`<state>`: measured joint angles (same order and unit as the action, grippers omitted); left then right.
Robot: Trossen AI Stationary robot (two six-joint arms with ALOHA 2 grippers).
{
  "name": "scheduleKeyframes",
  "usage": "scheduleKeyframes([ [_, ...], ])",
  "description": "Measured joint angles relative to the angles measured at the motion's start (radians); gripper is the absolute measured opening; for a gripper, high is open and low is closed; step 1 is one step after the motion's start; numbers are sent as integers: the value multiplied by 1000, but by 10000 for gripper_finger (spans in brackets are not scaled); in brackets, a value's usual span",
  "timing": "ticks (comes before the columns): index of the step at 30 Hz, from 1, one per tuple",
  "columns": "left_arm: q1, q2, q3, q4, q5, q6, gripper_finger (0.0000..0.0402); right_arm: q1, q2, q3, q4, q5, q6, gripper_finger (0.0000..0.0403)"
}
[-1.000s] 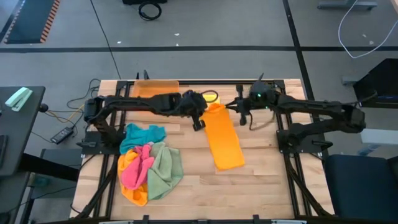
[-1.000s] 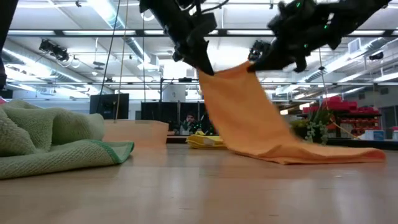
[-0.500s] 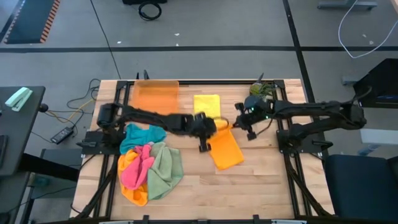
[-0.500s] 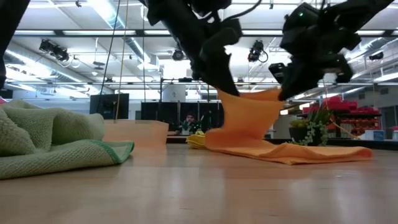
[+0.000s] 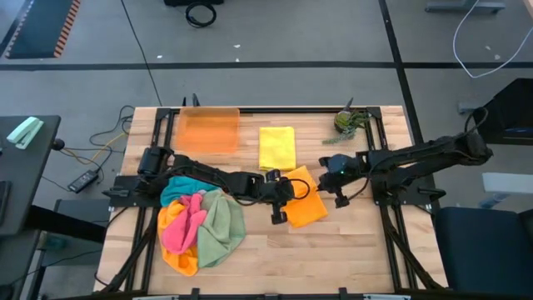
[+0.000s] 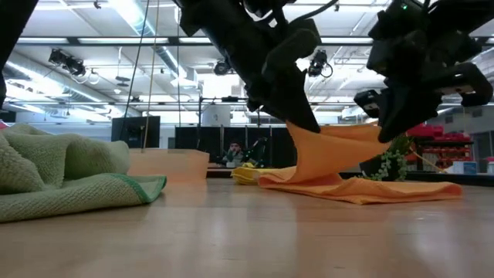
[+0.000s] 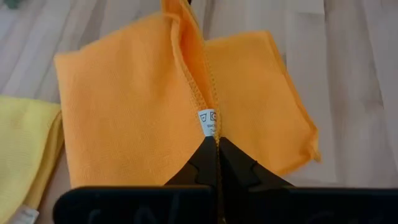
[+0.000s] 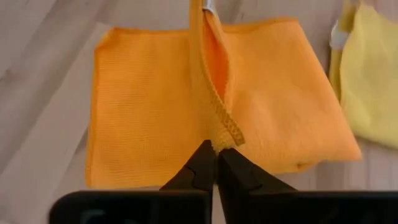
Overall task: Fold microfiber towels
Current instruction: Fold the right orange towel
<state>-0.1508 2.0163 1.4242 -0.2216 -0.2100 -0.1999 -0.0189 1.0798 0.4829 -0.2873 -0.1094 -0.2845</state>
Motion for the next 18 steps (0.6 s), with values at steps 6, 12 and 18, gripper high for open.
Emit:
scheduleKeyframes([
  [6,-7,17,-1,32,2,-31,6,0,0,7,-22,13,117,93],
  [12,-33,45,0,119,3,-57,6,2,-17,42,-149,-8,207,189],
  [18,-62,90,-1,197,-25,-85,6,25,-61,50,-229,-69,381,220],
])
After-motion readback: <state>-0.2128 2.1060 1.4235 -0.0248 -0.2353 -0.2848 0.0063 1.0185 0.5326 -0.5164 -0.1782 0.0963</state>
